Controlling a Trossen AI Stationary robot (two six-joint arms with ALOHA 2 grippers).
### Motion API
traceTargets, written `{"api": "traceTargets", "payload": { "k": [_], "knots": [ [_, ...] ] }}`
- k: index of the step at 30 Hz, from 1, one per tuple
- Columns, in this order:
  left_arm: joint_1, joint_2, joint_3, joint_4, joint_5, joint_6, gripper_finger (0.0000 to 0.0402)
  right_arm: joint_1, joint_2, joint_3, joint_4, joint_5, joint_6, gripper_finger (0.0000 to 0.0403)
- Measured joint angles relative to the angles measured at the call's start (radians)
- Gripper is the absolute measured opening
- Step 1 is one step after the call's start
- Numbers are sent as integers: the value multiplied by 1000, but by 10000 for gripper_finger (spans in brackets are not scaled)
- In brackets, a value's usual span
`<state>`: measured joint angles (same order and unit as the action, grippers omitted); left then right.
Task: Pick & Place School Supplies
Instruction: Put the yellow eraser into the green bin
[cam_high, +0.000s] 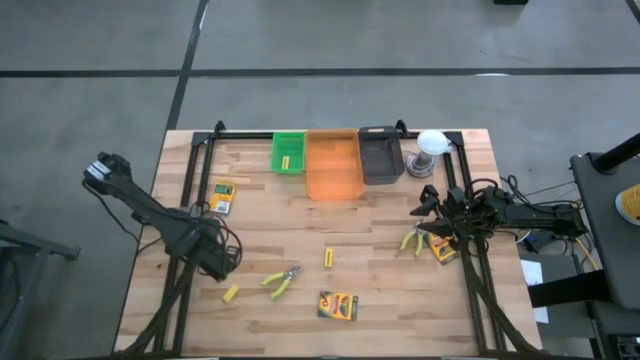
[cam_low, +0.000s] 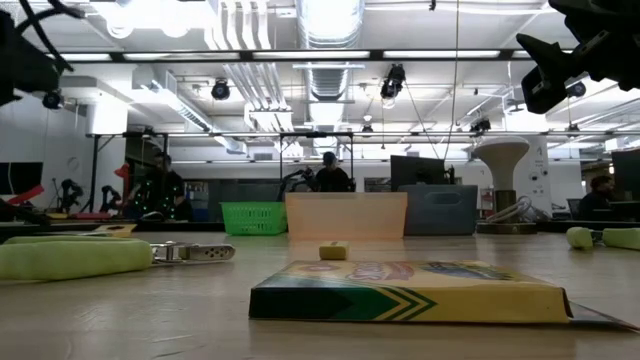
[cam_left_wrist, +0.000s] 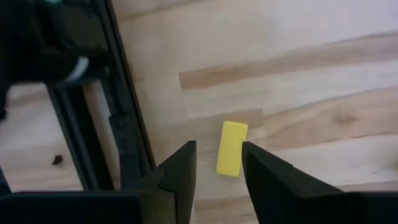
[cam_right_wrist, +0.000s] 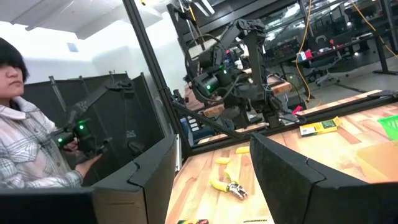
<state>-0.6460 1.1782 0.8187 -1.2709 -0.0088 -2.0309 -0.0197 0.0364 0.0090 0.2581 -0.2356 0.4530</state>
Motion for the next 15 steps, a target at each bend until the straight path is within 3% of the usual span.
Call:
{"api": "traceTargets", "payload": {
  "k": [15],
  "knots": [
    [0, -1, -180, 290, 142, -78, 133, 0, 0, 0, 0, 0, 0, 201]
  ]
}}
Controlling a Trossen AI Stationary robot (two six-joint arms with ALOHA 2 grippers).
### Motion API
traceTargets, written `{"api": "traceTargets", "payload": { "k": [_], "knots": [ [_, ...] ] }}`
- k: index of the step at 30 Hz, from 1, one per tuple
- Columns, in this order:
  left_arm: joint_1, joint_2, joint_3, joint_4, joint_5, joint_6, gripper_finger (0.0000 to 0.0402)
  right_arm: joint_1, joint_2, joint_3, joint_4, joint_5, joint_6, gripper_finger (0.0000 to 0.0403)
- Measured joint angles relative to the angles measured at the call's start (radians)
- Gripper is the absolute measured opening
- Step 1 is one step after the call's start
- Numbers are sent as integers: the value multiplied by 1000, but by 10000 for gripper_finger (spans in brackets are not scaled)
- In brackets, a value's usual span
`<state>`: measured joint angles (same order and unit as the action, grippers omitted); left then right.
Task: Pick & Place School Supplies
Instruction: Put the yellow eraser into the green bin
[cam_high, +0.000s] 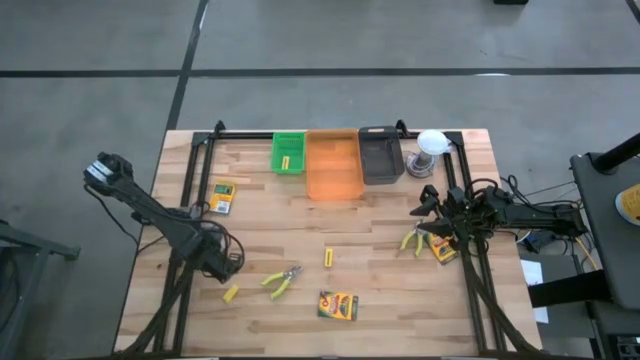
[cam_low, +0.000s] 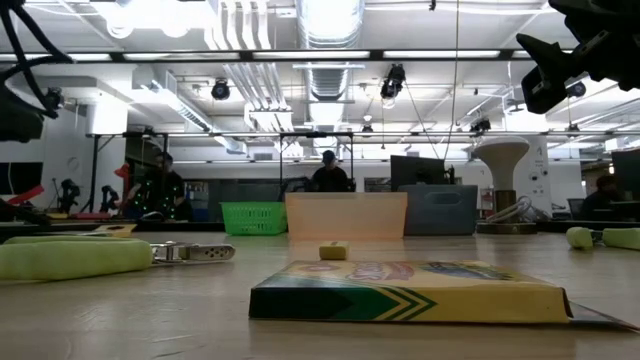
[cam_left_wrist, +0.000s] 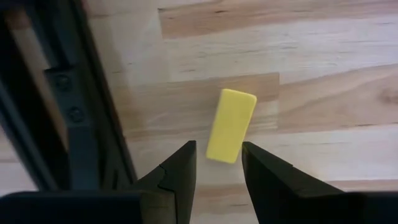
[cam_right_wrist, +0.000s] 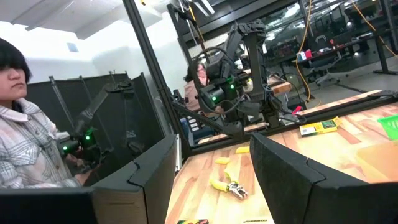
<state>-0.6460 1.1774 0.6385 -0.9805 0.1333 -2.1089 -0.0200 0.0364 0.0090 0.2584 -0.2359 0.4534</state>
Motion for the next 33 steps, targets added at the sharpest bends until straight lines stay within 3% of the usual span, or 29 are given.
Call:
{"api": "traceTargets", "payload": {
  "k": [17, 33],
  "knots": [
    [0, 0, -135, 223, 4, 3, 133, 0, 0, 0, 0, 0, 0, 201],
    [0, -2, -151, 252, 5, -4, 111, 0, 0, 0, 0, 0, 0, 201]
  ]
}}
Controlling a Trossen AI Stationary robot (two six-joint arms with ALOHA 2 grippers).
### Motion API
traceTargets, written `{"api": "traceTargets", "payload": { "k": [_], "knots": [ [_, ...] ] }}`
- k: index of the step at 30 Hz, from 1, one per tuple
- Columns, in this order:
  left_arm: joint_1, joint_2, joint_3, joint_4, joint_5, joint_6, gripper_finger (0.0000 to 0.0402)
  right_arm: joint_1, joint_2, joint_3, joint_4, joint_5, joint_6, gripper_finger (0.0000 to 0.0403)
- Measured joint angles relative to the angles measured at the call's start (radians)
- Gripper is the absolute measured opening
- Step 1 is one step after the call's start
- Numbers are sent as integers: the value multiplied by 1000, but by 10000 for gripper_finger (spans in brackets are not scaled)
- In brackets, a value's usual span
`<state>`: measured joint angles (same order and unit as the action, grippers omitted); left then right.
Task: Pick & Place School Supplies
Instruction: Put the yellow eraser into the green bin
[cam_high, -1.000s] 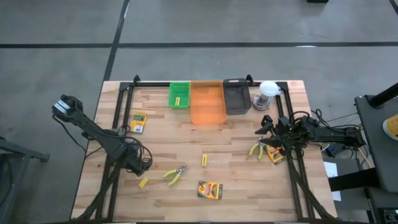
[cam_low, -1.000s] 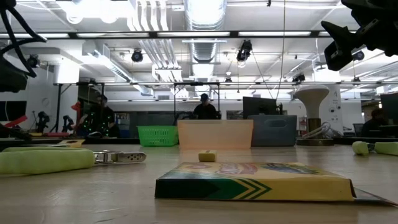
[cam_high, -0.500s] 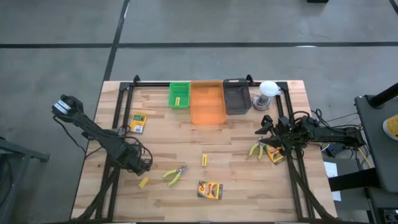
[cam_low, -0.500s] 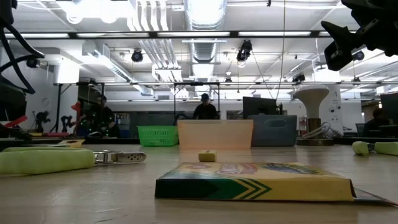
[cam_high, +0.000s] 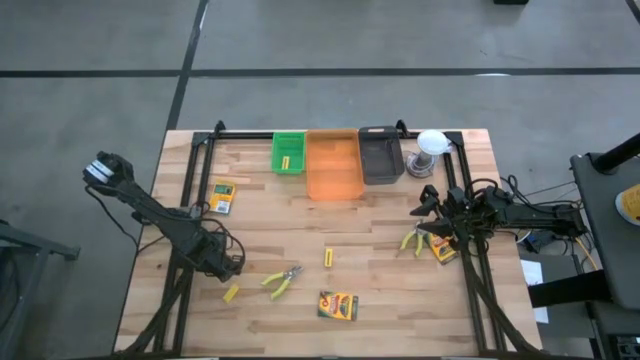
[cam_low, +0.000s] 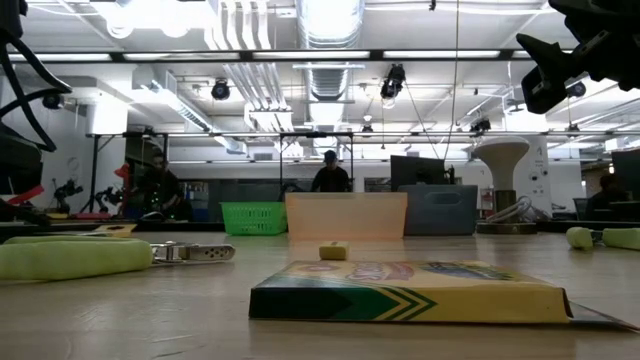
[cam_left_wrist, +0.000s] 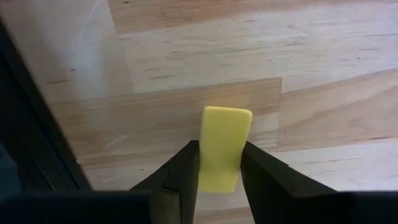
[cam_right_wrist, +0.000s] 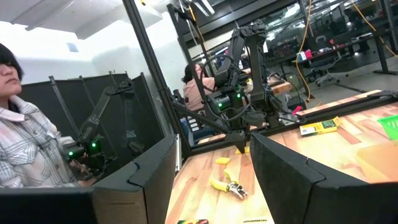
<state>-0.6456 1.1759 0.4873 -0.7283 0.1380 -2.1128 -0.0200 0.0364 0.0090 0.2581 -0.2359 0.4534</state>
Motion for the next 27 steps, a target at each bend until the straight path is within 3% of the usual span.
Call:
{"api": "traceTargets", "payload": {
  "k": [15, 27],
  "knots": [
    [-1, -1, 3, 2, -9, -9, 103, 0, 0, 0, 0, 0, 0, 201],
    [0, -24, 53, -15, -153, -6, 103, 0, 0, 0, 0, 0, 0, 201]
  ]
}}
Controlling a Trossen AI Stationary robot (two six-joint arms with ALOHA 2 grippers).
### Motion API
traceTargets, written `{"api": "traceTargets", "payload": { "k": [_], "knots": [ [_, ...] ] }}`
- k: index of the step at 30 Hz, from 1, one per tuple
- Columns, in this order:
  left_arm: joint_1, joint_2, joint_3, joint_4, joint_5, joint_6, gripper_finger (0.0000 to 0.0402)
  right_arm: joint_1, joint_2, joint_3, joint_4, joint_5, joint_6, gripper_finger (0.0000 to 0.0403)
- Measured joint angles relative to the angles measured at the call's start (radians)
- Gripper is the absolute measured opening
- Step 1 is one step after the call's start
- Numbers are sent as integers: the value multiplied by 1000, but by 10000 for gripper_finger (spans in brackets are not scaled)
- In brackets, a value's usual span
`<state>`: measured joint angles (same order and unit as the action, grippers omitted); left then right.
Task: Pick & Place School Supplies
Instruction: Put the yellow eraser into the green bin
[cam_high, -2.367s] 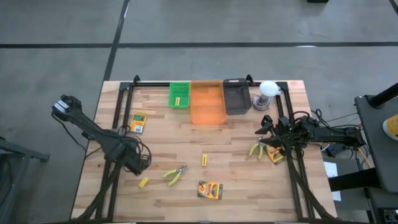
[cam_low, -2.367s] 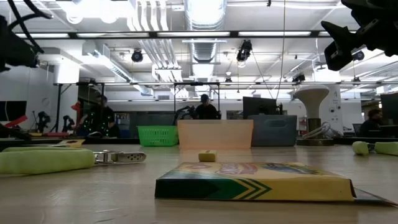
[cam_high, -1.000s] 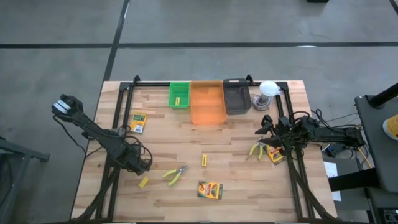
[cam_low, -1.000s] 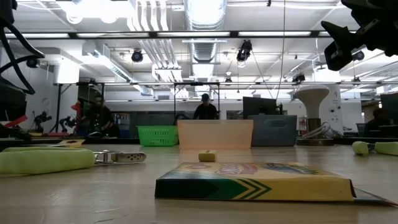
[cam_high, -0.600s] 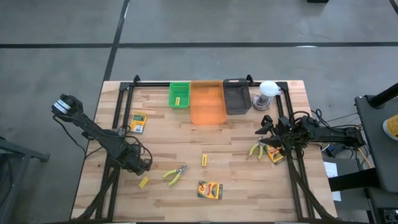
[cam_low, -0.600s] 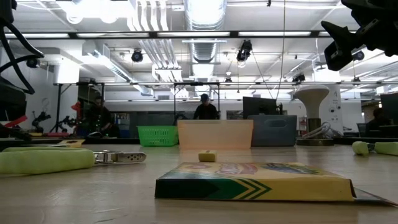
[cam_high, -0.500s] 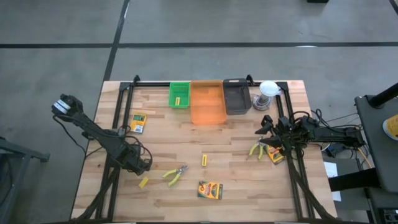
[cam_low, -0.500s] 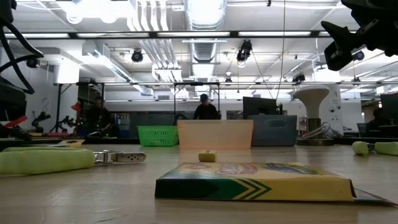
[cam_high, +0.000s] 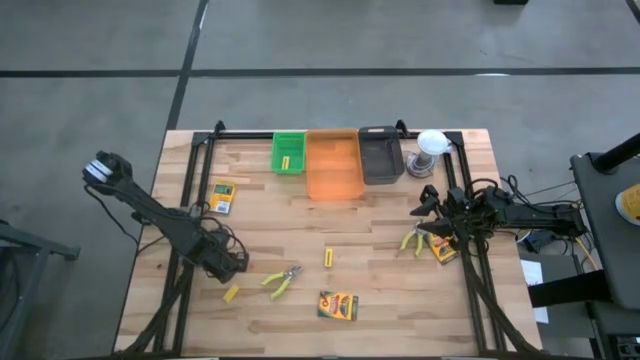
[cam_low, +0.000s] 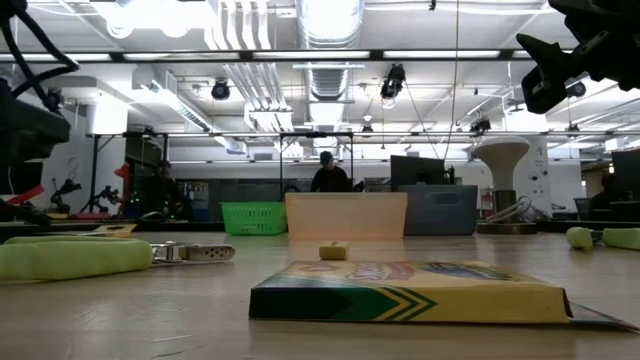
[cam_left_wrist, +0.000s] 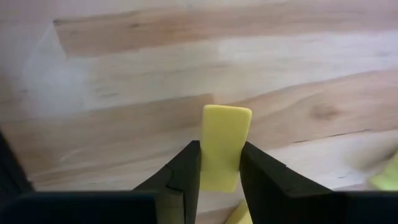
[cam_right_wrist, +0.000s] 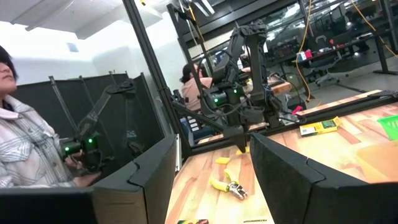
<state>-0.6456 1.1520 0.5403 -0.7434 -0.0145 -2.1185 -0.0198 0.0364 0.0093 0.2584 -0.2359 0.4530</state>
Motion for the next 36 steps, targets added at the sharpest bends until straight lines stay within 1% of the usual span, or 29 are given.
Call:
{"api": "traceTargets", "payload": {
  "k": [5, 13, 17, 20, 22, 31, 36],
  "knots": [
    [0, -33, 14, -5, -84, -2, 103, 0, 0, 0, 0, 0, 0, 201],
    [0, -74, 26, 1, -267, 0, 103, 0, 0, 0, 0, 0, 0, 201],
    [0, -92, 38, 1, -350, 33, 103, 0, 0, 0, 0, 0, 0, 201],
    [0, -111, 50, 2, -435, 65, 103, 0, 0, 0, 0, 0, 0, 201],
    [0, -125, 58, -1, -506, 91, 103, 0, 0, 0, 0, 0, 0, 201],
    [2, -184, 82, 22, -906, 258, 103, 0, 0, 0, 0, 0, 0, 201],
    [3, -211, 103, 45, -1132, 395, 103, 0, 0, 0, 0, 0, 0, 201]
  ]
}}
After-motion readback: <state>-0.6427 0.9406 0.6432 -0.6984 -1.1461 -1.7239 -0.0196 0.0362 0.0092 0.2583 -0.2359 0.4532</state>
